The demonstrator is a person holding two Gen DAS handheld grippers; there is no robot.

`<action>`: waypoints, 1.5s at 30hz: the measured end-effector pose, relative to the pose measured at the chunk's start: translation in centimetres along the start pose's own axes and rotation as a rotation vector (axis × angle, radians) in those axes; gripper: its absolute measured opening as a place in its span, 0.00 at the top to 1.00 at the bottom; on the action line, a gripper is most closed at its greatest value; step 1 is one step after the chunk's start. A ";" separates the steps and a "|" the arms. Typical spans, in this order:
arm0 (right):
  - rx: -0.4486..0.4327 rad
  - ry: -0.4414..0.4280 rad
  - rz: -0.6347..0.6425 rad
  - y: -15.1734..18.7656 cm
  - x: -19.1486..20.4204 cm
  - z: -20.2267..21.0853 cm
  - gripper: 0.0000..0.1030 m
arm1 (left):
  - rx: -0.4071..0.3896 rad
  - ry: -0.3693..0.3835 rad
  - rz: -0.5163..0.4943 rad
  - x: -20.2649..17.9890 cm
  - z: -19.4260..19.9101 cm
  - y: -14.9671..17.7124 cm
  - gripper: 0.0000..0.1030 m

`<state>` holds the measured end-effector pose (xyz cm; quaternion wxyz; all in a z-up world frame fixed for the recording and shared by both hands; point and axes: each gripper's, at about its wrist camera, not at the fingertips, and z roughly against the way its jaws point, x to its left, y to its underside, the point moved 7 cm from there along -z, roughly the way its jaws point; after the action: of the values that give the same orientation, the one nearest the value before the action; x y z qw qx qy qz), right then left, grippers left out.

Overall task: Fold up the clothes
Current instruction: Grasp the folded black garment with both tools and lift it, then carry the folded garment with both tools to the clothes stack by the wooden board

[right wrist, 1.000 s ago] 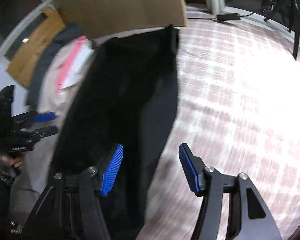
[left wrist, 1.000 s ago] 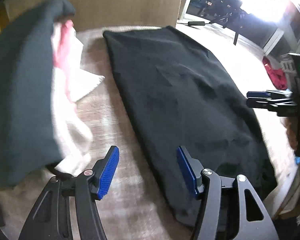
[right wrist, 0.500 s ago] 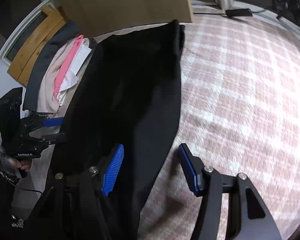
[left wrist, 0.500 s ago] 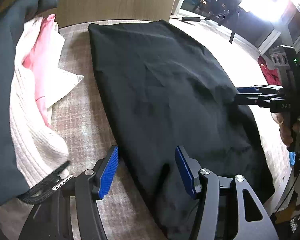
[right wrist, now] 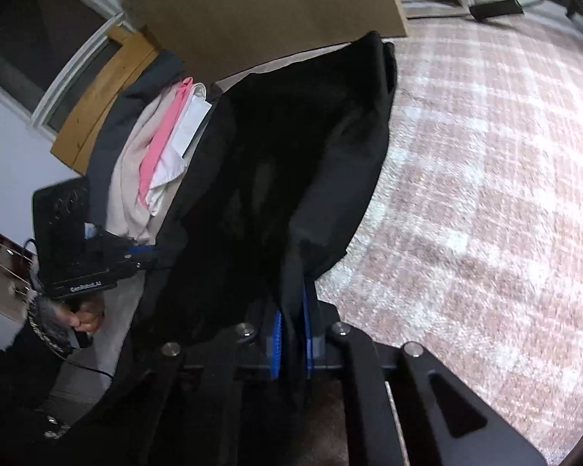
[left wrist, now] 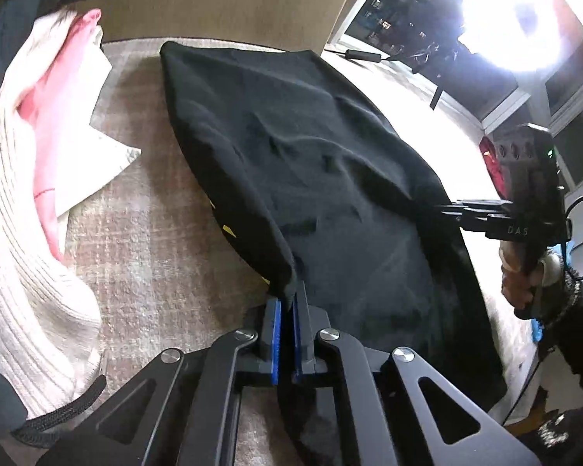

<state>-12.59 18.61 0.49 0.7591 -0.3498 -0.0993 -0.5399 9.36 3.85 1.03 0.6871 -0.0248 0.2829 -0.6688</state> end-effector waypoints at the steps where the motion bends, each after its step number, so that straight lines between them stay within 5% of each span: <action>1: -0.010 -0.003 -0.001 -0.1 0.2 0.2 0.93 | -0.002 -0.009 -0.002 -0.1 0.1 0.0 0.97; 7: -0.099 -0.050 -0.012 -1.3 1.4 3.1 0.93 | -0.080 -0.060 -0.032 -1.5 4.1 -0.4 0.97; 16: -0.236 -0.008 0.115 -4.0 6.4 8.9 0.93 | -0.219 -0.135 -0.141 -4.5 12.5 -3.1 0.97; 28: -0.422 -0.087 0.379 -5.6 18.9 18.9 0.93 | -0.465 -0.283 -0.161 -7.7 27.3 -1.4 0.96; 37: -0.422 -0.161 0.538 -7.6 30.1 17.4 0.93 | -0.548 -0.444 -0.133 -1.7 37.6 0.1 0.96; 45: -0.424 -0.138 0.485 -12.6 35.9 9.8 0.93 | -0.525 -0.480 -0.130 9.5 39.2 -4.8 0.96</action>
<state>-7.27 -4.27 32.00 0.7674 -0.5491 0.0503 -0.3272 21.03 -19.01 32.48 0.6603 -0.3747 0.2732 -0.5908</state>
